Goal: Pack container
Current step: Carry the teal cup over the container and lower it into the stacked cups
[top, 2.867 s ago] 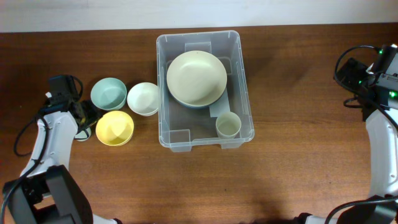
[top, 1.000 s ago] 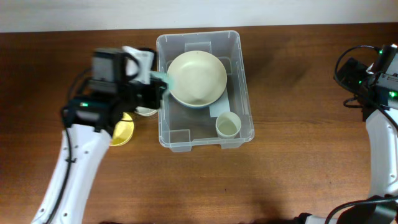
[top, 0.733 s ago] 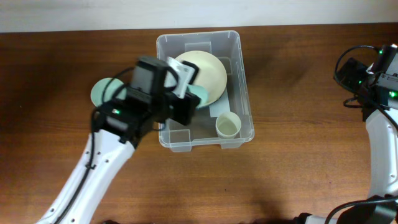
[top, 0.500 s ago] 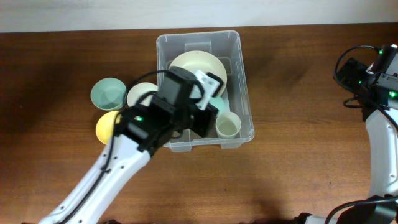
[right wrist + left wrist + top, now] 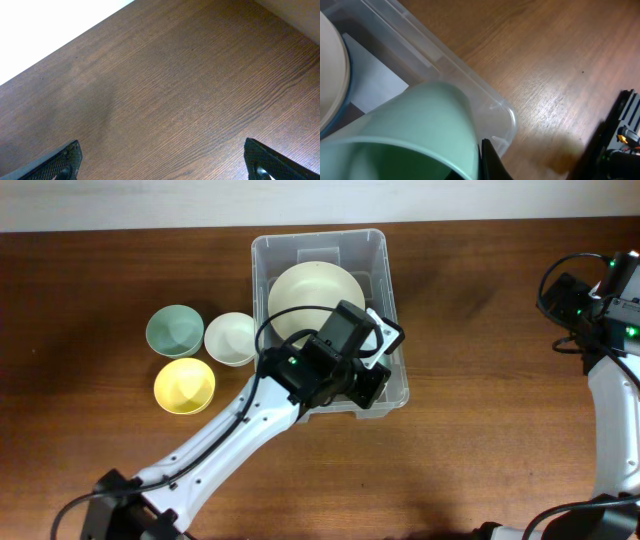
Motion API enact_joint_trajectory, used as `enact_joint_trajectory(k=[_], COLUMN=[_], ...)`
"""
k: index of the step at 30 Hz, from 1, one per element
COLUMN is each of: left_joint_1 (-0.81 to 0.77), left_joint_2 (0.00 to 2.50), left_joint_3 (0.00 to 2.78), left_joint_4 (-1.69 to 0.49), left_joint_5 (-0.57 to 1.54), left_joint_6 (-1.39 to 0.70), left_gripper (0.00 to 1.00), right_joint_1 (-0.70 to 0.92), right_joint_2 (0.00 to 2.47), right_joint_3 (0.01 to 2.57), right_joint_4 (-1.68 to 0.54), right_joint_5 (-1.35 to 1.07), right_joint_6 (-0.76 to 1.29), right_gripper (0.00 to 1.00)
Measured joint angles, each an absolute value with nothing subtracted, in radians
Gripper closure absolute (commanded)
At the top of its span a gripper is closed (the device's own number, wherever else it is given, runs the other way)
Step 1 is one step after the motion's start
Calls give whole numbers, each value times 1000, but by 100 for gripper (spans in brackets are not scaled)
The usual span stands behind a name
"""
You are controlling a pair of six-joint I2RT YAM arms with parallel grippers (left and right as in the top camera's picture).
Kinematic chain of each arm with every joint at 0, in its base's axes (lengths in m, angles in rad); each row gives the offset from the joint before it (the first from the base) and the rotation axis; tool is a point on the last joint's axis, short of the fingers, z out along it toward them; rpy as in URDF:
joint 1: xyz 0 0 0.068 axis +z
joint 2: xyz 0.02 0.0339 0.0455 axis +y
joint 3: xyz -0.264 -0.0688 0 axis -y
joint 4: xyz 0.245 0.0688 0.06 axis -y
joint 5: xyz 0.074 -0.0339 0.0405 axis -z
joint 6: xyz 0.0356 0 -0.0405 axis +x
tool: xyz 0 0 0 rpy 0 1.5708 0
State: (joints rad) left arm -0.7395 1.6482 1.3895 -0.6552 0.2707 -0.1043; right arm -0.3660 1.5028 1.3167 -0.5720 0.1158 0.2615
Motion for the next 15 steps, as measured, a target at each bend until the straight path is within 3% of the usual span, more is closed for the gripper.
enact_joint_trajectory(k=[2, 3, 5, 7, 15], left_joint_1=[-739, -739, -739, -739, -736], left_joint_2=[1656, 1658, 1661, 1662, 1662], left_joint_3=[1390, 1390, 1390, 1390, 1390], left_joint_4=[-651, -651, -650, -650, -651], left_joint_5=[271, 271, 268, 268, 251], left_joint_6=[-104, -104, -94, -98, -97], left_gripper=[99, 89, 54, 40, 37], right_joint_1=[-366, -366, -366, -366, -366], right_joint_2=[1503, 1503, 1503, 1503, 1503], right_joint_3=[1317, 1317, 1317, 1317, 1317], right_joint_4=[-572, -572, -572, -572, -572], right_joint_5=[116, 116, 116, 116, 116], right_joint_6=[261, 262, 262, 262, 262], right_gripper=[1, 1, 1, 1, 1])
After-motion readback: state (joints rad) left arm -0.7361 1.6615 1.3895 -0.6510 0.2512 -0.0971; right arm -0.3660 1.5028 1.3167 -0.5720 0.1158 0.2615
